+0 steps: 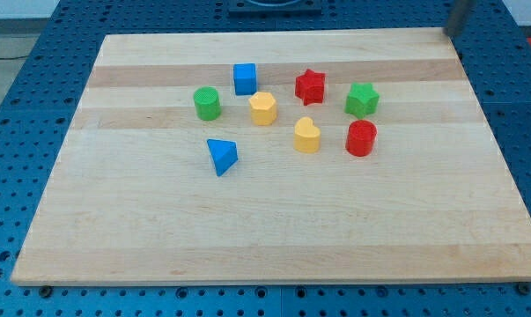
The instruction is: Push the blue triangle towards the right of the board
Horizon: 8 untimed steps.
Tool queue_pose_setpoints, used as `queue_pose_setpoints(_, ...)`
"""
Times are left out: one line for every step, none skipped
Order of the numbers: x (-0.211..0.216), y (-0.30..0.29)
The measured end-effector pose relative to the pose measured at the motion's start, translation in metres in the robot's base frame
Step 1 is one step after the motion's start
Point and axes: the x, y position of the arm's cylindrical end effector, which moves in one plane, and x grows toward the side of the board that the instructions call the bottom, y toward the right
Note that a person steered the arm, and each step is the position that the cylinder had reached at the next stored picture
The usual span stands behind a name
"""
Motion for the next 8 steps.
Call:
queue_pose_setpoints(0.001,-0.101)
queue_pose_setpoints(0.012,-0.214)
queue_pose_setpoints(0.034,-0.324)
queue_pose_setpoints(0.067,-0.421)
queue_pose_setpoints(0.124,-0.482)
queue_pose_setpoints(0.197,-0.490)
queue_pose_setpoints(0.253,-0.454)
queue_pose_setpoints(0.264,-0.444)
